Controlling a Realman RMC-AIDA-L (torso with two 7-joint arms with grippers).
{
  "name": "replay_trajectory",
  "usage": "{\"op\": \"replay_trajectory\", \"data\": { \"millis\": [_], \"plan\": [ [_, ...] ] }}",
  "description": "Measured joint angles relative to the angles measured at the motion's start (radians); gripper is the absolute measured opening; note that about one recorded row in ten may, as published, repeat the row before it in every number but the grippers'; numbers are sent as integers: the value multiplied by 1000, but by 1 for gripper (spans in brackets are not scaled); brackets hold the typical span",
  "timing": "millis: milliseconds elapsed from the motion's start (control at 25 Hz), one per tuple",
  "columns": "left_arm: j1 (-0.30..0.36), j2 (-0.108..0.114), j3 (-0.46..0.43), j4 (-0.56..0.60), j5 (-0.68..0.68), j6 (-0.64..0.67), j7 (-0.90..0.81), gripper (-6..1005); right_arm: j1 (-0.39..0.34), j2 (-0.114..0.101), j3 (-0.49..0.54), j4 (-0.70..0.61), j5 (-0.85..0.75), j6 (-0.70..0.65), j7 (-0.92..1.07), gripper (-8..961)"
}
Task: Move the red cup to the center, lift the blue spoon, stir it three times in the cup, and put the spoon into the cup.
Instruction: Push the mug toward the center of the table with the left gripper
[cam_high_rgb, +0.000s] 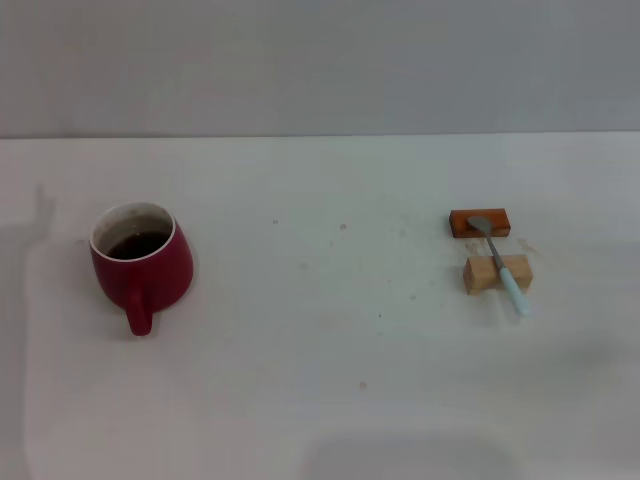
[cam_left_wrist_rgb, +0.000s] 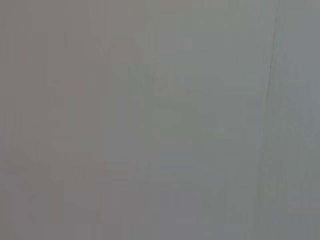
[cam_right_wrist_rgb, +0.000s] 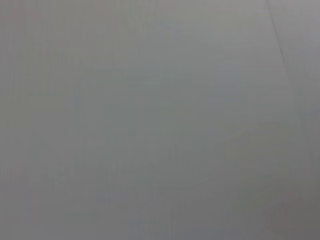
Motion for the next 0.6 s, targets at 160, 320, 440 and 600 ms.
{"op": "replay_trajectory", "data": {
  "millis": [160,320,440,600],
  "plan": [
    [0,0,-2,0,-1,0,0,837,2,0,-1,0,0,0,0,752],
    [0,0,-2,0,-2,-1,0,815,3,0,-2,0,0,0,0,752],
    [0,0,-2,2,0,-2,0,798,3,0,-3,1,0,0,0,752],
    [-1,0,-2,4,3,-2,0,776,2,0,-4,1,0,0,0,752]
  ]
}}
